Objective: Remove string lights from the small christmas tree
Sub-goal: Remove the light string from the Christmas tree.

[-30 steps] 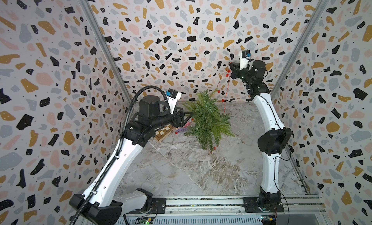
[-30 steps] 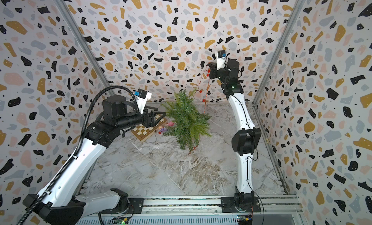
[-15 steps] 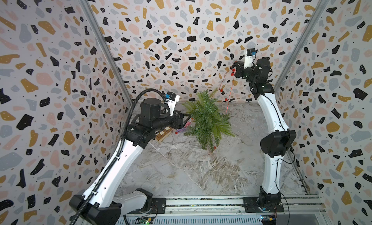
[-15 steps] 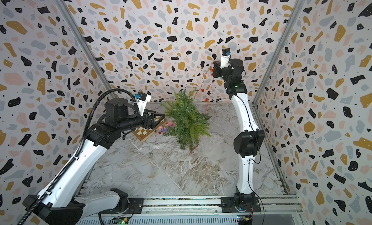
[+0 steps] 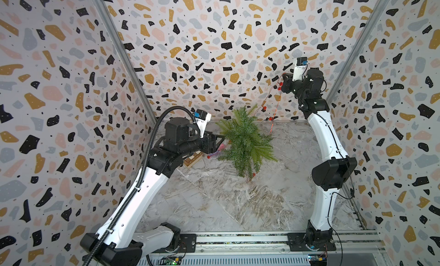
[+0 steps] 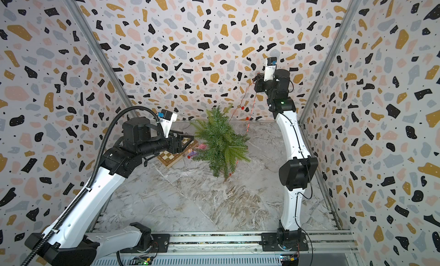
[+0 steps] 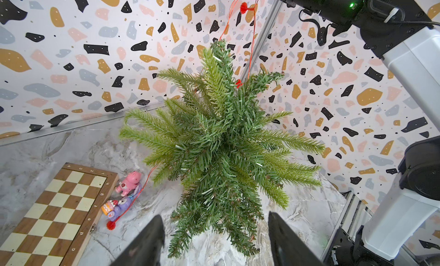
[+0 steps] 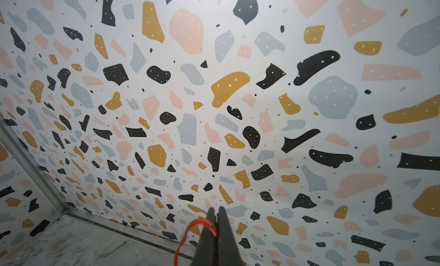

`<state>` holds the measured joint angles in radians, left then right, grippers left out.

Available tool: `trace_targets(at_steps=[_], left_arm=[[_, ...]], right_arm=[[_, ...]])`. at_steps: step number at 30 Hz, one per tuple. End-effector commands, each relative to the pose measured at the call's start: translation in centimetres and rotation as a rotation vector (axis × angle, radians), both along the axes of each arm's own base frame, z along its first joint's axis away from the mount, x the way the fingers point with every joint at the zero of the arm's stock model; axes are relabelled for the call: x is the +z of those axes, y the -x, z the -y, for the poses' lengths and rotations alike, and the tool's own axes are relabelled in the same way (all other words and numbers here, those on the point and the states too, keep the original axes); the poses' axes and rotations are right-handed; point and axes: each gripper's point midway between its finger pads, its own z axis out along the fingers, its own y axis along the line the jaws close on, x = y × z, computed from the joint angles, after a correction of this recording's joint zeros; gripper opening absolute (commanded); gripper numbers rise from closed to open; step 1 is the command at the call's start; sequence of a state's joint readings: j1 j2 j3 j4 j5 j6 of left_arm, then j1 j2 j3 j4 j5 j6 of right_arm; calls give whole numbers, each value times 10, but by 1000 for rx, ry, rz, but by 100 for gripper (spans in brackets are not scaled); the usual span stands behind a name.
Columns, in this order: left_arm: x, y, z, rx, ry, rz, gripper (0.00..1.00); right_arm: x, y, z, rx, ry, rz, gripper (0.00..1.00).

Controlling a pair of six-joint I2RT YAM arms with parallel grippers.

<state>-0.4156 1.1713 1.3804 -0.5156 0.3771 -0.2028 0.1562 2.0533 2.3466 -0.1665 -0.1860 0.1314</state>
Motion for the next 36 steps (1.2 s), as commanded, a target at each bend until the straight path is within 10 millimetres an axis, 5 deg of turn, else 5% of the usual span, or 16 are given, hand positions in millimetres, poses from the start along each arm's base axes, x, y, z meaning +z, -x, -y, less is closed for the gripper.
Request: trace_targets(at_steps=[1,29,36], left_arm=[[9,2,-3,14,5,39,68],[14,6,4,-46,13,60,67],[12,6,3,-43,8,58,67]], right_arm=[[33,22,11,-35,-20,45,0],[21,26,22,-100,6,-6,0],[21,32,41,-198,16,-30,0]])
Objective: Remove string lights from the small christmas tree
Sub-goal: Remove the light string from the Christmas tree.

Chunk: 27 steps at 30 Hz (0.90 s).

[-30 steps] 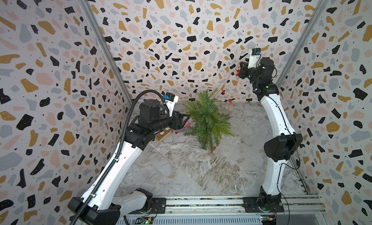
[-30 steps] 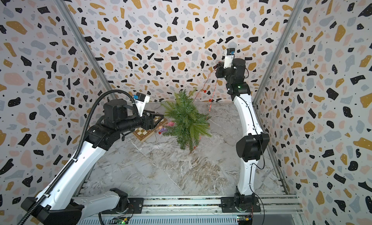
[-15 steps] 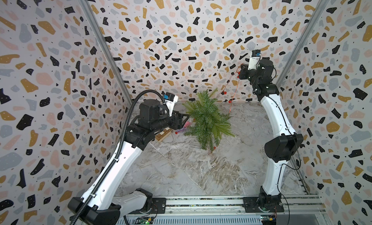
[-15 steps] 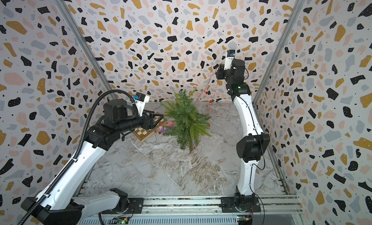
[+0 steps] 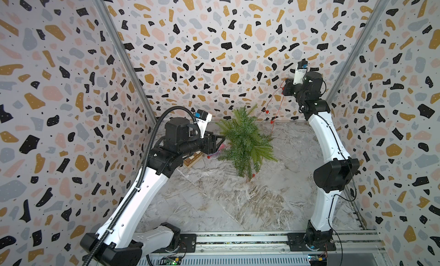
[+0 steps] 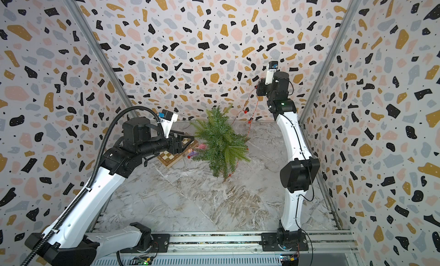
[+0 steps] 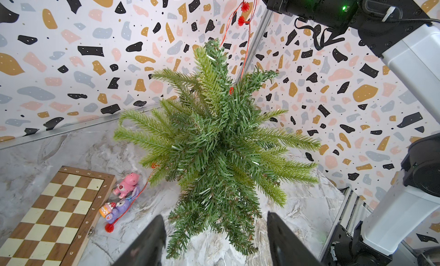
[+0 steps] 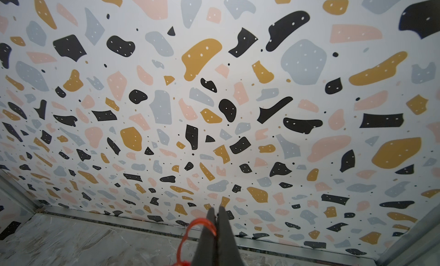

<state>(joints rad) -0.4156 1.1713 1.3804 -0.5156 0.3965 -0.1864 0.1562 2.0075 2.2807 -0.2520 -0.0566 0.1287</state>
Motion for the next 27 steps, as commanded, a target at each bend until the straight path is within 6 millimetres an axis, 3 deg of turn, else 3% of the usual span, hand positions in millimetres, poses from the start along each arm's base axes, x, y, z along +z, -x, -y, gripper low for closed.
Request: trace_targets(at_steps=[1,6,10,13,17,20,23,27], left_arm=[[12,4,1,-17,13,49,67],[11,3,1,-18,10,50,67],[-7,-13,-11,97,-20,3,66],[-40,-38,-40,271,1,-129,65],[-79,-59,-62,384,154,-276,66],[-109,-72,-65,462,217,-368,67],[-159,-85,-74,602,244,-525,61],[-205,-101,-67,655,271,-663,61]], right_arm=[[45,30,22,-94,7,67,0],[28,29,28,-124,28,22,0],[-6,22,26,-113,30,-52,0],[-30,20,23,-93,20,-91,0],[-39,19,17,-59,14,-107,0],[-44,18,13,-39,14,-117,0],[-48,18,11,-32,12,-125,0],[-53,18,9,-20,12,-136,0]])
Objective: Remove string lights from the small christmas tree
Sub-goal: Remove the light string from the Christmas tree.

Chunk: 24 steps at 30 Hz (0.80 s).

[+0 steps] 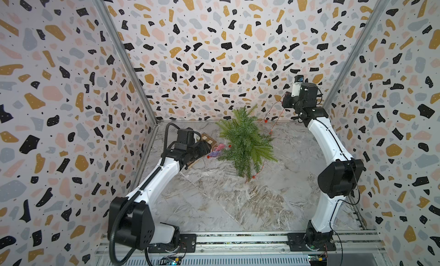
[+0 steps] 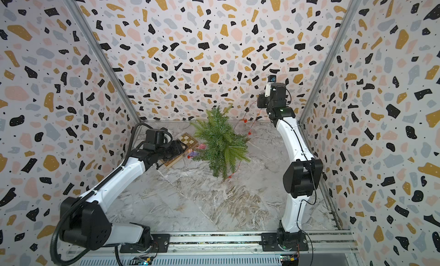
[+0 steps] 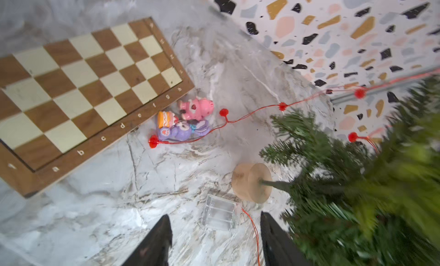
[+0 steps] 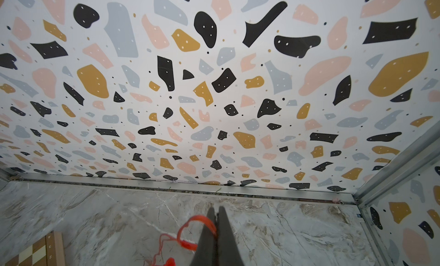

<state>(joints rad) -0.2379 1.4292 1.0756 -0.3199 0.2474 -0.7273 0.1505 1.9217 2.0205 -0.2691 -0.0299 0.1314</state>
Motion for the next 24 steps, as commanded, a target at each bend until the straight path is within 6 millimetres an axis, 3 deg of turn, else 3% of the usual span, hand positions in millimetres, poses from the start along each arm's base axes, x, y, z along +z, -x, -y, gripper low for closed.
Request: trace_targets(at_steps=[1,6,12,15,19,24], left_arm=[[-19,-21,2,145,113,-57,61],[-60,-32,5,276,179,-171,55],[-93,-33,-2,391,84,-265,56],[-109,-38,-4,429,79,-289,51],[-120,-44,-1,453,92,-300,41],[-116,-62,1,474,112,-242,41]], right_arm=[[25,9,-1,15,-19,53,0],[25,11,-2,22,-23,53,0],[23,11,-4,33,-30,52,0],[23,11,-6,40,-35,50,0],[20,10,-7,44,-35,44,0],[18,10,-11,64,-39,41,0]])
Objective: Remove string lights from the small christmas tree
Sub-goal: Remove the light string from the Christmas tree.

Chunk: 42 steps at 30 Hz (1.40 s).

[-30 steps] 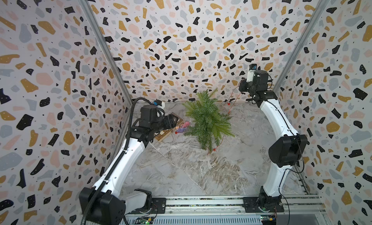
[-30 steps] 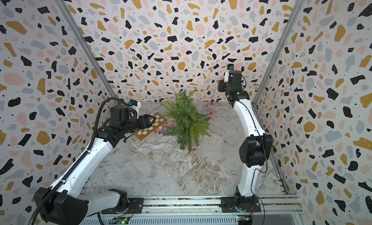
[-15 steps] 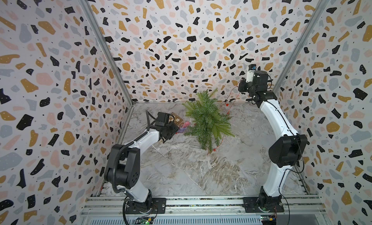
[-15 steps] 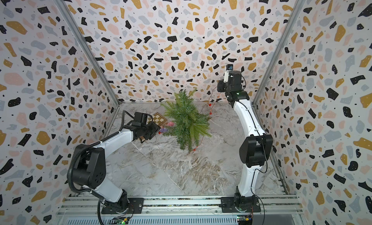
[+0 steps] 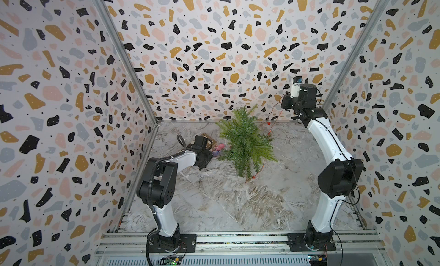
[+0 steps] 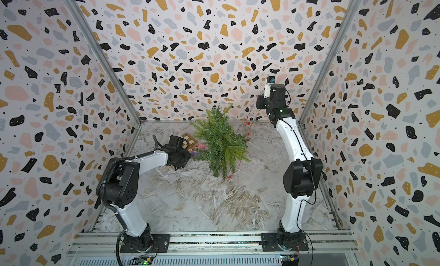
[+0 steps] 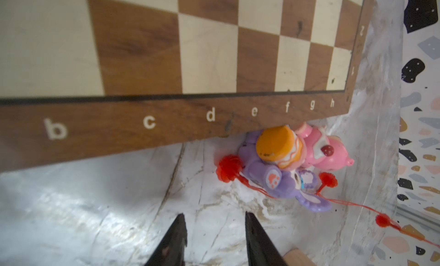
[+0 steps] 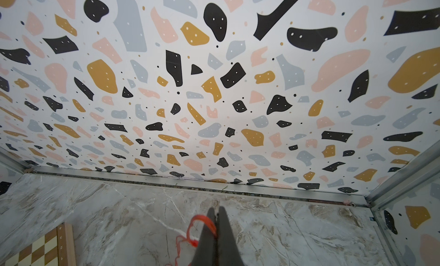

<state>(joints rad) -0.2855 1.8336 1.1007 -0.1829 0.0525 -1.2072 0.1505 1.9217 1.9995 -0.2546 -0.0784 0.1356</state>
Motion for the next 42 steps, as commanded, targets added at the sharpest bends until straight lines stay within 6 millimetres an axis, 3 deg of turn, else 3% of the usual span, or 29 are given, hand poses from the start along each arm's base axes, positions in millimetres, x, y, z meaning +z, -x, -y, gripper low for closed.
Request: trace_targets(at_steps=[1,9,20,24,34,39,42], left_arm=[[21,-27,5,48,17,94,42],[7,-31,8,84,6,54,40],[-2,-29,8,110,-19,39,31],[1,-28,11,96,-27,59,32],[22,-51,30,-4,5,137,42],[64,-62,30,-78,-52,240,52],[88,-53,16,-88,-137,245,57]], right_arm=[[24,10,-4,22,-25,49,0],[22,10,-6,30,-26,44,0],[23,11,-8,38,-28,48,0],[24,11,-7,36,-24,49,0],[24,14,4,5,-9,43,0],[19,17,7,5,-11,31,0],[17,18,5,17,-21,27,0]])
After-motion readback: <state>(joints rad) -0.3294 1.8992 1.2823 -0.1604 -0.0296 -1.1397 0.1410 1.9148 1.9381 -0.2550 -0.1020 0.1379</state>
